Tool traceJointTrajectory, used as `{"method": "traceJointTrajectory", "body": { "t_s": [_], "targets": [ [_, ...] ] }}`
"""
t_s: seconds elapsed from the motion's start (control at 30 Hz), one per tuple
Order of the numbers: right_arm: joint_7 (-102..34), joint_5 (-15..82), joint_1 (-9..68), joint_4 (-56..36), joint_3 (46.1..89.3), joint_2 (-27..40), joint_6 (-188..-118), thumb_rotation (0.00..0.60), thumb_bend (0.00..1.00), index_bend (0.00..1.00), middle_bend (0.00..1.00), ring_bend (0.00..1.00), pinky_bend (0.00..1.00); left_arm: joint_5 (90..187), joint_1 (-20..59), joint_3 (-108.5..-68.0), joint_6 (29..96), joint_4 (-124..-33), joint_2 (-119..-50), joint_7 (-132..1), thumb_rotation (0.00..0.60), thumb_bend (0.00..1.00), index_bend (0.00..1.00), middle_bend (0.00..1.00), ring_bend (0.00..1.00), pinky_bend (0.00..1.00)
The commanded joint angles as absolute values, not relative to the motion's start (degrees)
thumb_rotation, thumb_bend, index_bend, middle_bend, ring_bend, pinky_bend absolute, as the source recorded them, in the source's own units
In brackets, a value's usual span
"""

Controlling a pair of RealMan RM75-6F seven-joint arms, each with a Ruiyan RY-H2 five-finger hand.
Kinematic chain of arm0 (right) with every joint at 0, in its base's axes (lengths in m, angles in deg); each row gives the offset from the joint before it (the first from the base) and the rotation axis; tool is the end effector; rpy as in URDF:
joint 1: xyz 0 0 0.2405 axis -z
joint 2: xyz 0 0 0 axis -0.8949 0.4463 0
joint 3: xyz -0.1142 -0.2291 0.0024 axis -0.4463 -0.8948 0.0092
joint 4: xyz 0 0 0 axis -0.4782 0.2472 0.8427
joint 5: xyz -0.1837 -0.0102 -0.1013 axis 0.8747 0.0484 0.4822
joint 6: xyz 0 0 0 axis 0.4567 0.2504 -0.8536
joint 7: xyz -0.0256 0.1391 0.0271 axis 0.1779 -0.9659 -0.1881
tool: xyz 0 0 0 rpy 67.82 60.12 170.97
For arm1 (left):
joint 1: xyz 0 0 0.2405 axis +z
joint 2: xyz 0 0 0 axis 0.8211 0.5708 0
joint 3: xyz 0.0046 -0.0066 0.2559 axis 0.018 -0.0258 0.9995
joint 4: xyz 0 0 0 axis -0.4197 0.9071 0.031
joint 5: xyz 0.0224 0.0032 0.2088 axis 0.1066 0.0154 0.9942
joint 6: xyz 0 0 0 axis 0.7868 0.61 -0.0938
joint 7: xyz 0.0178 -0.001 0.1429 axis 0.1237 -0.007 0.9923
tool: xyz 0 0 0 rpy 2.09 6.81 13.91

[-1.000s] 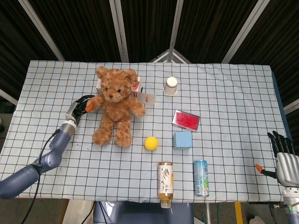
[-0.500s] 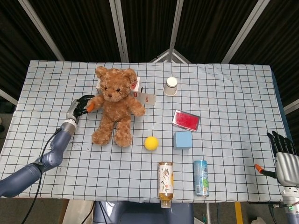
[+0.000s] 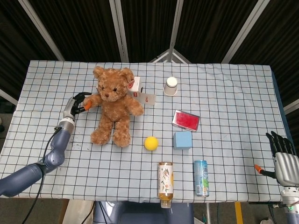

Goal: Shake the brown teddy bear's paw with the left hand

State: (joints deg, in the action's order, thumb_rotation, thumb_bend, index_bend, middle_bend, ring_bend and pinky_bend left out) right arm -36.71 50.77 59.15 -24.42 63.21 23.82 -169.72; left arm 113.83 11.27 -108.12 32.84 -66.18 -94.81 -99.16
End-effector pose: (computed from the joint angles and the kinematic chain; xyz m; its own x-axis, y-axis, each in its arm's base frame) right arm -0.3366 -0.1886 0.1602 0.3339 -0.0185 0.9424 -0.9357 0.1144 0.3338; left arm -0.2210 0.4385 0.0145 -0.7025 0.0932 0.7056 0.6837 0.3639 0.6326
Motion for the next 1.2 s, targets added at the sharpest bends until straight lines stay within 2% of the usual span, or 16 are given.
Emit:
{"method": "traceJointTrajectory", "body": {
  "t_s": [0.03, 1.2],
  "targets": [
    [-36.68, 50.69, 59.17, -24.45, 63.21, 23.84, -169.69, 0.600, 0.13, 0.05, 0.01, 0.00, 0.00, 112.88, 11.00, -108.14, 33.62, -67.15, -94.58, -97.62, 0.600, 0.64, 0.30, 0.45, 0.07, 0.00],
    [-37.12, 50.62, 59.25, -25.13, 63.02, 24.48, -169.41, 0.600, 0.13, 0.05, 0.01, 0.00, 0.00, 109.39, 9.91, -106.54, 32.15, -62.30, -98.43, -89.73, 0.600, 0.64, 0.30, 0.45, 0.06, 0.00]
  ]
}}
